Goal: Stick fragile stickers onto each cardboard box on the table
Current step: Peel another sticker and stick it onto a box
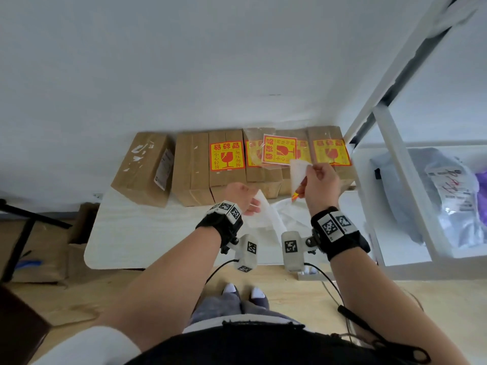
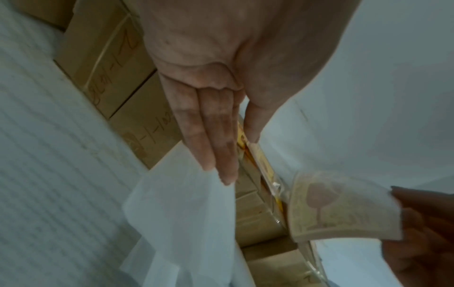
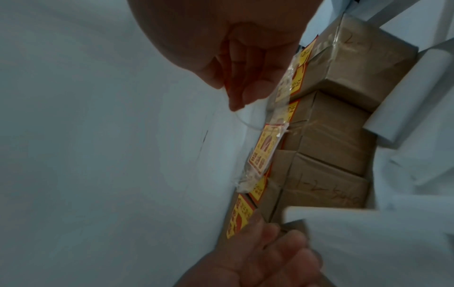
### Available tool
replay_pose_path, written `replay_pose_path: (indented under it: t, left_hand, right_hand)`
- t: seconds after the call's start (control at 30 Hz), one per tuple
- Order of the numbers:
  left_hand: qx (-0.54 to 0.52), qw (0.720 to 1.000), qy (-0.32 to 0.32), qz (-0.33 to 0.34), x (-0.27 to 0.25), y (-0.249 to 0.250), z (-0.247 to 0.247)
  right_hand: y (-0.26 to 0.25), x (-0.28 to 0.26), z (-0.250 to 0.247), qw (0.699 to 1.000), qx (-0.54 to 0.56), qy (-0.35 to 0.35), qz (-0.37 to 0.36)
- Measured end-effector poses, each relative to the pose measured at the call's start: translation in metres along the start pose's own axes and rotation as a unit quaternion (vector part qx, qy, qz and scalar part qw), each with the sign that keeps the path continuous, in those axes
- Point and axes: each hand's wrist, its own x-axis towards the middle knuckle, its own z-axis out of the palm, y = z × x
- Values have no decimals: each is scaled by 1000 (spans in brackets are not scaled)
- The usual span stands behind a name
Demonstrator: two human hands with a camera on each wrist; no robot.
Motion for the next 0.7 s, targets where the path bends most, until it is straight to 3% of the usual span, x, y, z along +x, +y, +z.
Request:
replay_pose_path:
  t: [0.1, 0.23, 0.4, 0.5, 0.6, 0.7]
  left_hand:
    - [27, 997, 46, 59, 7, -2, 16]
    - [30, 995, 45, 80, 5, 7, 18]
    - [33, 979, -12, 199, -7, 12, 7]
    - [47, 972, -43, 226, -13, 17, -7]
    - [96, 966, 11, 238, -8, 18, -30]
    - [68, 968, 80, 228, 1, 16, -58]
  right_hand:
    - [9, 8, -12, 1000, 3, 3, 6]
    - [12, 16, -13, 999, 30, -28, 23]
    - [3, 14, 11, 995, 20, -102, 13]
    - [-3, 12, 33, 990, 13, -137, -11]
    - [-14, 9, 60, 981, 14, -191, -36]
    - [-25, 3, 87, 972, 22, -222, -67]
